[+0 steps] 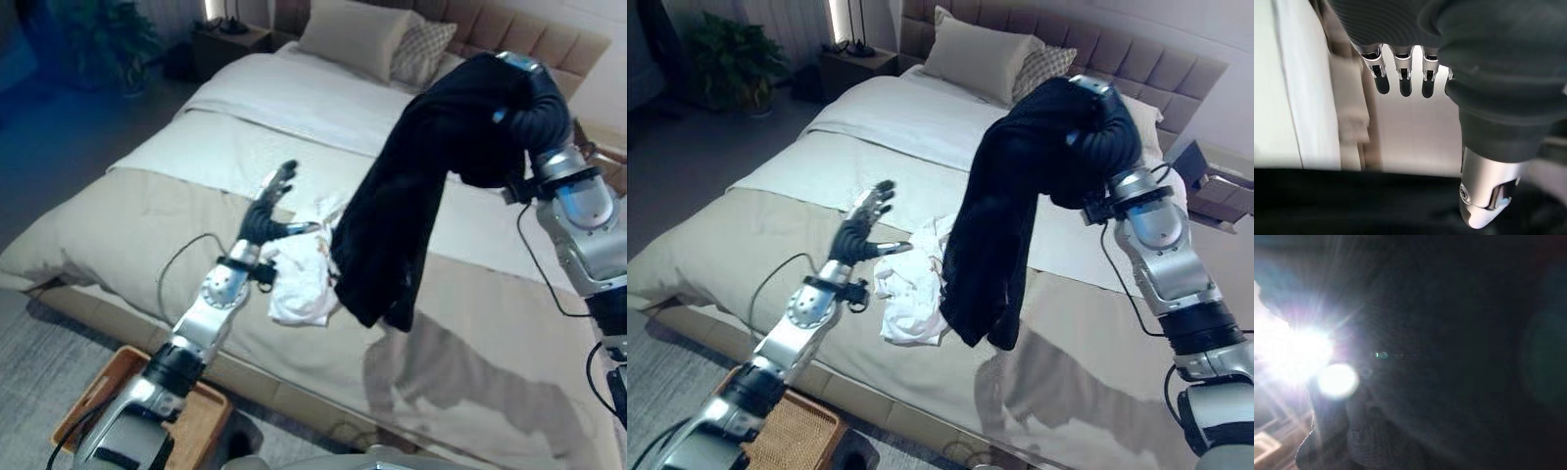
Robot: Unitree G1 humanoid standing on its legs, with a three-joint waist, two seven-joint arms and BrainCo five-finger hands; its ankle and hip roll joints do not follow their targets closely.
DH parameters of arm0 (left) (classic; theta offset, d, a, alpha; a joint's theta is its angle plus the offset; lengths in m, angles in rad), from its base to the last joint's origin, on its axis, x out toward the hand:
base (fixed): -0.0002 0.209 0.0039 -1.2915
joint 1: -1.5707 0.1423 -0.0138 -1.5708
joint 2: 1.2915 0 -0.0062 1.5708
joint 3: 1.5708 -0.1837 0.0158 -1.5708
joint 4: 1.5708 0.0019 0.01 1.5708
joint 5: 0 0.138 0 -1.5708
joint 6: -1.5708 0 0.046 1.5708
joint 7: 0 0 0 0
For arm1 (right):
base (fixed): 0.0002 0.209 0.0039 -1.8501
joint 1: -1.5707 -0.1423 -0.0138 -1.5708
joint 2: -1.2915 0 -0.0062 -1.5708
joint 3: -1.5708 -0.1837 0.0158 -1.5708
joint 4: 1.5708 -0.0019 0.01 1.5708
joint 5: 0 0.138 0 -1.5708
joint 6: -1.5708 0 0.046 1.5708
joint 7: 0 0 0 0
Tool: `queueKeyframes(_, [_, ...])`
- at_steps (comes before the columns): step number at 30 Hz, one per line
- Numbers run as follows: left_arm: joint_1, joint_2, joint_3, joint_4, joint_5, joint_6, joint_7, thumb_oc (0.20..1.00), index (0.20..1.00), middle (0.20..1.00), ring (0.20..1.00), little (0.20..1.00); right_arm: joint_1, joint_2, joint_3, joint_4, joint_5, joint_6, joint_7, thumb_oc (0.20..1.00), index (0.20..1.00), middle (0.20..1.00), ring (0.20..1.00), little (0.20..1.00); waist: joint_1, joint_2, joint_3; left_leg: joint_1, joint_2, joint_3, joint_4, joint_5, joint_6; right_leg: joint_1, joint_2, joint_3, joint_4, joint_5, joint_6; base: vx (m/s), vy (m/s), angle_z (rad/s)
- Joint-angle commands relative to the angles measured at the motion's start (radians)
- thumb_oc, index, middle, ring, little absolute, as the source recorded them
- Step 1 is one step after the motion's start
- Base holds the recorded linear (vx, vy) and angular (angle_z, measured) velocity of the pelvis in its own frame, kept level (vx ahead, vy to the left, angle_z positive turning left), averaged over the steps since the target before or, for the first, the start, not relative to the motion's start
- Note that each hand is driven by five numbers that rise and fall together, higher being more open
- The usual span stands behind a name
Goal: Pick up clothes into the bucket
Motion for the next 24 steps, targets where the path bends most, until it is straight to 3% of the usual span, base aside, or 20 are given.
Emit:
queueKeyframes(1, [-0.104, -0.045, -0.064, 0.106, -0.130, 0.017, -0.064, 1.000, 1.000, 1.000, 1.000, 1.000, -0.121, 0.018, 0.033, -0.062, 0.107, -0.001, 0.024, 0.200, 0.200, 0.200, 0.200, 0.200, 0.000, -0.001, -0.068, 0.010, 0.029, 0.016, 0.073, -0.056, -0.011, -0.011, -0.045, 0.006, 0.066, 0.030, 0.077, 0.03, 0.005, -0.15])
queueKeyframes(14, [-0.233, -0.131, -0.247, 0.168, -0.456, 0.116, -0.145, 1.000, 1.000, 1.000, 1.000, 1.000, -0.224, 0.028, 0.214, -0.096, 0.106, 0.044, 0.047, 0.200, 0.200, 0.200, 0.200, 0.200, -0.014, 0.010, -0.086, 0.028, 0.030, 0.013, 0.069, -0.052, -0.011, 0.011, -0.041, 0.007, 0.058, 0.032, 0.077, 0.00, -0.001, -0.01])
queueKeyframes(18, [-0.274, -0.148, -0.271, 0.215, -0.301, 0.132, -0.109, 1.000, 1.000, 1.000, 1.000, 1.000, -0.244, 0.031, 0.233, -0.119, 0.087, 0.051, 0.047, 0.200, 0.200, 0.200, 0.200, 0.200, -0.013, 0.010, -0.086, 0.025, 0.031, 0.011, 0.068, -0.050, -0.010, 0.011, -0.040, 0.005, 0.059, 0.029, 0.076, 0.00, 0.000, 0.01])
queueKeyframes(19, [-0.291, -0.162, -0.258, 0.263, -0.186, 0.138, -0.073, 1.000, 1.000, 1.000, 1.000, 1.000, -0.245, 0.027, 0.225, -0.137, 0.078, 0.050, 0.047, 0.200, 0.200, 0.200, 0.200, 0.200, -0.011, 0.010, -0.085, 0.023, 0.031, 0.008, 0.068, -0.050, -0.009, 0.012, -0.040, 0.004, 0.059, 0.028, 0.075, -0.01, 0.000, 0.04])
queueKeyframes(20, [-0.291, -0.164, -0.258, 0.264, -0.184, 0.137, -0.073, 1.000, 1.000, 1.000, 1.000, 1.000, -0.245, 0.027, 0.225, -0.138, 0.077, 0.051, 0.047, 0.200, 0.200, 0.200, 0.200, 0.200, -0.011, 0.010, -0.084, 0.023, 0.031, 0.007, 0.069, -0.050, -0.009, 0.013, -0.040, 0.004, 0.059, 0.028, 0.075, -0.01, -0.004, 0.05])
queueKeyframes(24, [-0.315, -0.197, -0.208, 0.341, 0.063, 0.133, 0.003, 1.000, 1.000, 1.000, 1.000, 1.000, -0.247, 0.012, 0.172, -0.175, 0.072, 0.043, 0.045, 0.200, 0.200, 0.200, 0.200, 0.200, -0.005, 0.004, -0.078, 0.013, 0.031, 0.001, 0.074, -0.051, -0.007, 0.009, -0.041, -0.003, 0.061, 0.026, 0.074, 0.00, 0.000, 0.00])
